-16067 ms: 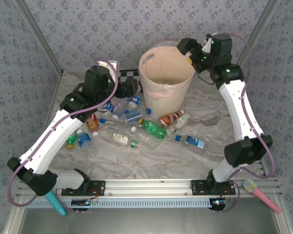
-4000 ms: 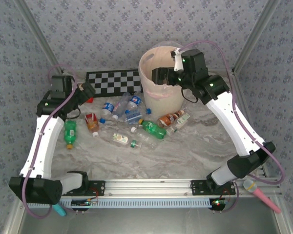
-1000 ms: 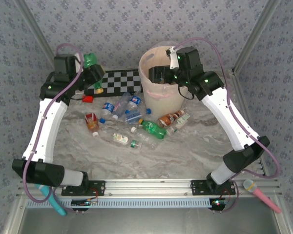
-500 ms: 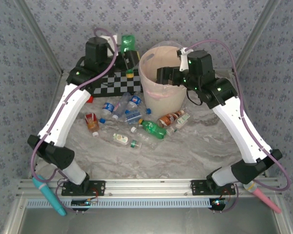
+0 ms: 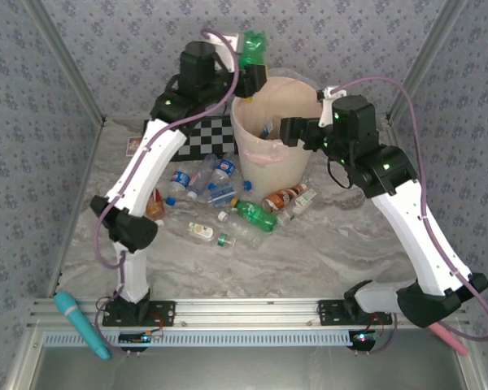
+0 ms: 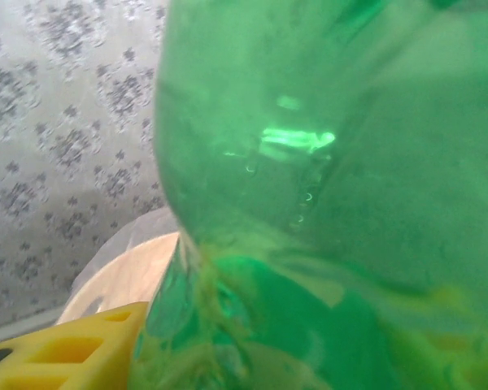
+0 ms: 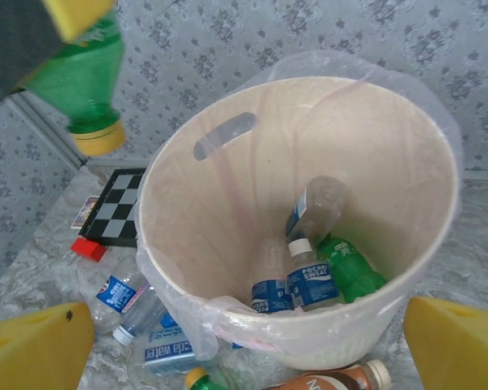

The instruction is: Put the plastic bottles in the bin

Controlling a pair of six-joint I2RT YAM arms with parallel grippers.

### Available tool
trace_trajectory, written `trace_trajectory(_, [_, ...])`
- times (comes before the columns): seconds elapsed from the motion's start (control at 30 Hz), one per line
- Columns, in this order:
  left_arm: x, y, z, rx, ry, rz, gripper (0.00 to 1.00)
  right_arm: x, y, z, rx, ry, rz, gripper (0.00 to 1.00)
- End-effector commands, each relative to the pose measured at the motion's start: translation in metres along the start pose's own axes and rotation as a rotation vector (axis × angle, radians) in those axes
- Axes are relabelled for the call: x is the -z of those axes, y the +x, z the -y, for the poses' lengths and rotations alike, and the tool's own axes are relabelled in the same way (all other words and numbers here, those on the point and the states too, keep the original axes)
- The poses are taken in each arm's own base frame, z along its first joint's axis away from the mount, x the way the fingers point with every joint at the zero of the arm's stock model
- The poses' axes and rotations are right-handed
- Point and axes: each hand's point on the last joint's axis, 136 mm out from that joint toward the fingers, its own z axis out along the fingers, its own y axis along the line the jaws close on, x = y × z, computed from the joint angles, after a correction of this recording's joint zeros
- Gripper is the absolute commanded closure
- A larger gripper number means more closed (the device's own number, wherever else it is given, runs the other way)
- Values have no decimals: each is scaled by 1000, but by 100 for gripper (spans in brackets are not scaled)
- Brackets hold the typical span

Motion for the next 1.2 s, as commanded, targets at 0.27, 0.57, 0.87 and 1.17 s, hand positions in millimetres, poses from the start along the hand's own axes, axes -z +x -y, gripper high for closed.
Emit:
trace_trajectory(0.27, [-44,1,9,-142,1,65,52,24,-10,17,-19,62,52,0])
trace_trajectory(0.57, [-52,6,0,-140,-33,68,51,33,-5,25,-21,84,49,0])
trace_trajectory(0.87, [-32,-7,1,-118,-75,74,0,28,1,27,-43,75,37,0])
trace_trajectory(1.17, [-10,-21,14,-73,-37,81,0,26,30,45,-112,102,-32,1])
